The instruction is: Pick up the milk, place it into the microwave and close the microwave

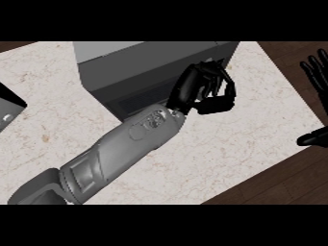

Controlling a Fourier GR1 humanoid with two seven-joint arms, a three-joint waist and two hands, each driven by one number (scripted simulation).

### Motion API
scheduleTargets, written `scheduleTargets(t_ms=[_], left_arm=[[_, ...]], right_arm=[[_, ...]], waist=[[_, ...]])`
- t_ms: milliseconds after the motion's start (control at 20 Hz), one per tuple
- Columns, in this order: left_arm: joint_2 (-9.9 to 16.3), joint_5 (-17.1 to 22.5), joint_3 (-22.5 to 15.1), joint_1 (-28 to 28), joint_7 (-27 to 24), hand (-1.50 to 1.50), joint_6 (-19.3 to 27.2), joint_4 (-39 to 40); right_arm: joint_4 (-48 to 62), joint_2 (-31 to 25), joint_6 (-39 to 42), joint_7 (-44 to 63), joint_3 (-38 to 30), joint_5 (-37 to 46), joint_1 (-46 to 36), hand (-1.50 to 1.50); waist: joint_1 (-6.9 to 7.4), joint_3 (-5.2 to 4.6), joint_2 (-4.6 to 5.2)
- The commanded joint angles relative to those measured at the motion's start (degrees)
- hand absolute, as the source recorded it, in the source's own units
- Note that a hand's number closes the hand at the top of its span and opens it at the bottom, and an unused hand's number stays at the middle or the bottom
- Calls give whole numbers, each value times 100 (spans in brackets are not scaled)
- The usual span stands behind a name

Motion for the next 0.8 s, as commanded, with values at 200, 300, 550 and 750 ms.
scheduleTargets(t_ms=[200,300,550,750], left_arm=[[-120,166,1,-296,-56,150,105,245],[-120,183,-33,-303,-75,150,163,233],[-120,265,-67,-312,-60,150,219,274],[-118,323,-103,-334,-79,150,311,275]], right_arm=[[-266,-198,772,82,273,-148,-156,-150],[-494,-204,885,103,391,-153,-275,150],[-1111,-282,1346,213,861,-91,-440,150],[-1434,-315,1390,382,1024,-170,-465,150]], waist=[[-143,18,66],[-173,18,47],[-151,23,18],[-267,29,17]])
